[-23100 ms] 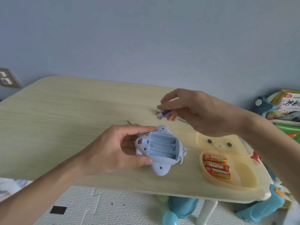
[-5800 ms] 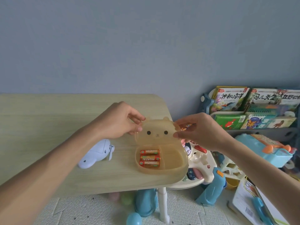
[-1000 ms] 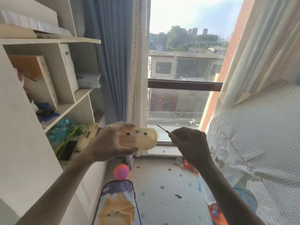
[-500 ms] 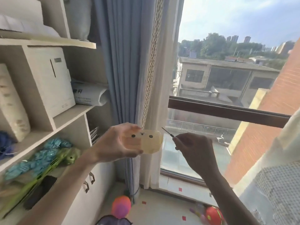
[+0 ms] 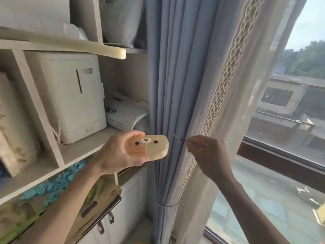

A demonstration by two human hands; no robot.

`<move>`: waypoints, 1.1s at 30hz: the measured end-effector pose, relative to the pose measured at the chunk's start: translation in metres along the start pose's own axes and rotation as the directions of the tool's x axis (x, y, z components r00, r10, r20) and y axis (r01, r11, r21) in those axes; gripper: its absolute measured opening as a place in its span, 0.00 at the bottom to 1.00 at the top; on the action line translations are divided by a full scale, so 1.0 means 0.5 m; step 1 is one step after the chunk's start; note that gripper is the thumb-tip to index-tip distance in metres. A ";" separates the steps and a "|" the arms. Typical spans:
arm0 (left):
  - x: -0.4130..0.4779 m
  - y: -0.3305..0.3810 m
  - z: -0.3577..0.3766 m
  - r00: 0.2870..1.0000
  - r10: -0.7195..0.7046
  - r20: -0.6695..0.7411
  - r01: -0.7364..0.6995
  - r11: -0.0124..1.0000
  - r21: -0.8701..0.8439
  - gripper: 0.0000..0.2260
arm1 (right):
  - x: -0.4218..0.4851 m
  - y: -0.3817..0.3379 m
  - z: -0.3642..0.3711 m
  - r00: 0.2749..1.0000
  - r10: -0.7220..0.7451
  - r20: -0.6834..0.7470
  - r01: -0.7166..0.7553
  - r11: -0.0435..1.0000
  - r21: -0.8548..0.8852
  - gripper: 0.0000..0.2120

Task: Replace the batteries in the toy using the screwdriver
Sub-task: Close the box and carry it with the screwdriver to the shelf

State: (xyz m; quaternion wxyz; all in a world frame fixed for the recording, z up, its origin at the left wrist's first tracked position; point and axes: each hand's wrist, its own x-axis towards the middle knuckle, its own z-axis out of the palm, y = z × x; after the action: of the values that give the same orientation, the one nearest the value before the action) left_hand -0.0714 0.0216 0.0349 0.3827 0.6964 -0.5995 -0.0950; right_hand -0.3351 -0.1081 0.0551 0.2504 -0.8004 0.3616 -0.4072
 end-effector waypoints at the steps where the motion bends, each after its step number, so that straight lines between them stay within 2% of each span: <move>1: 0.012 -0.024 -0.017 0.999 -0.042 -0.026 0.042 0.999 0.002 0.35 | 0.040 0.002 0.032 0.999 -0.027 0.046 0.028 1.000 -0.004 0.07; 3: 0.029 -0.070 -0.051 0.991 -0.110 -0.072 0.112 0.993 0.029 0.36 | 0.116 0.001 0.098 0.993 -0.068 0.093 0.069 0.998 -0.005 0.11; 6: 0.032 -0.128 -0.095 0.964 -0.213 -0.160 0.232 0.966 0.112 0.36 | 0.205 -0.010 0.205 0.974 -0.148 0.173 0.130 0.985 0.110 0.04; 8: 0.020 -0.159 -0.116 0.927 -0.312 -0.207 0.342 0.930 0.133 0.37 | 0.246 -0.019 0.279 0.933 -0.264 0.244 0.241 0.963 0.120 0.05; 11: 0.014 -0.187 -0.136 0.863 -0.420 -0.282 0.481 0.853 0.201 0.41 | 0.302 -0.030 0.387 0.840 -0.423 0.340 0.421 0.903 0.082 0.07; 15: 0.033 -0.198 -0.136 0.772 -0.537 -0.341 0.628 0.728 0.275 0.40 | 0.350 -0.052 0.505 0.775 -0.435 0.458 0.496 0.868 -0.015 0.11; 18: 0.054 -0.210 -0.133 0.713 -0.614 -0.337 0.699 0.655 0.286 0.34 | 0.358 -0.054 0.579 0.711 -0.464 0.529 0.616 0.774 -0.149 0.10; 23: 0.073 -0.236 -0.128 0.654 -0.685 -0.321 0.756 0.575 0.312 0.27 | 0.381 -0.032 0.659 0.659 -0.431 0.616 0.624 0.771 -0.128 0.06; 24: 0.076 -0.243 -0.124 0.648 -0.692 -0.318 0.760 0.562 0.326 0.24 | 0.376 -0.029 0.669 0.659 -0.403 0.635 0.592 0.799 -0.107 0.04; 26: 0.077 -0.259 -0.118 0.635 -0.706 -0.313 0.769 0.536 0.349 0.20 | 0.368 -0.027 0.684 0.646 -0.380 0.662 0.566 0.821 -0.081 0.07; 27: 0.076 -0.265 -0.116 0.630 -0.712 -0.312 0.772 0.530 0.350 0.20 | 0.364 -0.026 0.693 0.622 -0.417 0.663 0.606 0.793 -0.070 0.07; 29: 0.074 -0.279 -0.112 0.631 -0.711 -0.309 0.771 0.534 0.347 0.23 | 0.354 -0.027 0.706 0.623 -0.434 0.651 0.614 0.787 -0.062 0.07; 30: 0.070 -0.285 -0.109 0.632 -0.712 -0.306 0.771 0.539 0.340 0.26 | 0.351 -0.031 0.705 0.653 -0.413 0.635 0.578 0.813 -0.065 0.07; 33: 0.056 -0.301 -0.104 0.628 -0.712 -0.313 0.778 0.567 0.272 0.31 | 0.328 -0.030 0.715 0.704 -0.409 0.580 0.575 0.808 -0.127 0.08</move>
State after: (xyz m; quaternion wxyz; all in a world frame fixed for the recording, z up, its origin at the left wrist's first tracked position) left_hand 0.0814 0.0163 -0.0178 0.2120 0.9496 -0.2199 -0.0703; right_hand 0.0351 -0.1894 -0.0515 0.0960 -0.9759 0.1061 -0.1647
